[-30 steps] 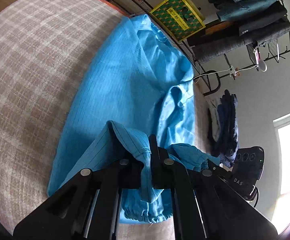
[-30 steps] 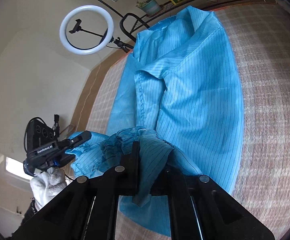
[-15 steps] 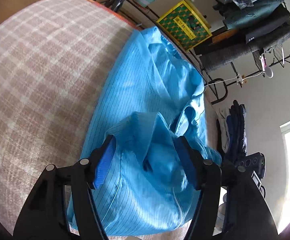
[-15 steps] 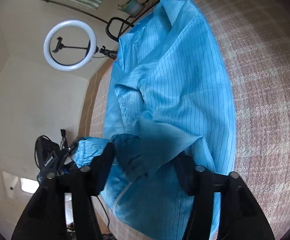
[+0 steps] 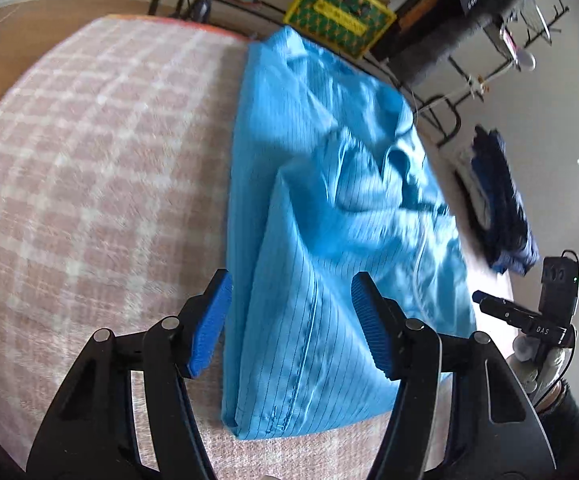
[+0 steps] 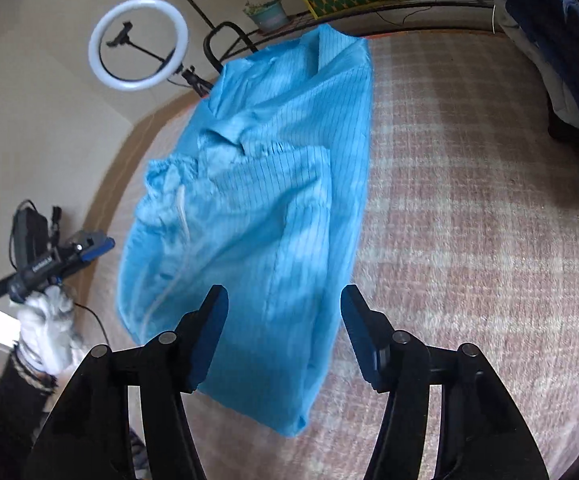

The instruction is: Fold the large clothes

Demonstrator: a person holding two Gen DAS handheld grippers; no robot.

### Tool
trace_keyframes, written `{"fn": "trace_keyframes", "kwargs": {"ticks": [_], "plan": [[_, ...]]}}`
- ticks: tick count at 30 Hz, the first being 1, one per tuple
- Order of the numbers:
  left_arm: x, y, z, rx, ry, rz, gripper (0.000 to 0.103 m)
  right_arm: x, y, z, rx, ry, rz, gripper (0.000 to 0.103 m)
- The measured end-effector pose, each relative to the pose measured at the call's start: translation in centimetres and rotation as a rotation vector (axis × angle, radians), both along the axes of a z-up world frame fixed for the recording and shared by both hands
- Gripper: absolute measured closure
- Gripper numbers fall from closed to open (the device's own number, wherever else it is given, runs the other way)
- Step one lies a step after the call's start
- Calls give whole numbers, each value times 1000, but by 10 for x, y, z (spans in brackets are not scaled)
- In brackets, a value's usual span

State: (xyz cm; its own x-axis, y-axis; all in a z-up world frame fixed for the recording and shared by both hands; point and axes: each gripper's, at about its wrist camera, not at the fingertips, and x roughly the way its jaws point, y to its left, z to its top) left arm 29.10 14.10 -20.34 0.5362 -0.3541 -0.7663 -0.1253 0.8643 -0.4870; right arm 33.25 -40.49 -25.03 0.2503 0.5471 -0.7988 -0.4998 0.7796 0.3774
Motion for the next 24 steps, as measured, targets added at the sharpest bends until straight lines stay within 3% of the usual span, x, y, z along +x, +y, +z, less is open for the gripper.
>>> {"fn": "trace_keyframes", "kwargs": {"ticks": [1, 2, 4, 5, 6, 9, 12, 15, 17, 20, 24], "plan": [[2, -3, -5, 6, 14, -7, 54, -3, 3, -5, -29, -4, 15, 52], [5, -6, -10, 8, 33, -9, 73, -5, 5, -8, -46, -6, 29, 57], [7, -7, -16, -3, 55, -7, 97, -7, 12, -12, -70, -9, 38, 76], [6, -8, -16, -12, 51, -4, 99, -8, 15, -14, -75, -15, 46, 82], [3, -8, -14, -13, 42, 7, 100, -10, 18, -14, -86, -25, 49, 93], [-5, -5, -14, -6, 42, 26, 100, -12, 20, -14, -136, -65, 23, 101], [-7, -6, -22, 23, 56, 30, 100, -10, 19, -26, -184, -34, 11, 101], [-6, -7, -19, 52, 54, 41, 90, -11, 21, -24, -222, -50, 28, 96], [-7, -7, -9, 87, 23, 34, 89, -14, 24, -10, -265, -111, 15, 93], [-10, -14, 11, 166, -54, 8, 88, -26, 37, 21, -270, -276, 57, 93], [-4, -41, 25, 250, -102, -112, 89, -35, 66, 40, -174, -329, 191, 89]]}}
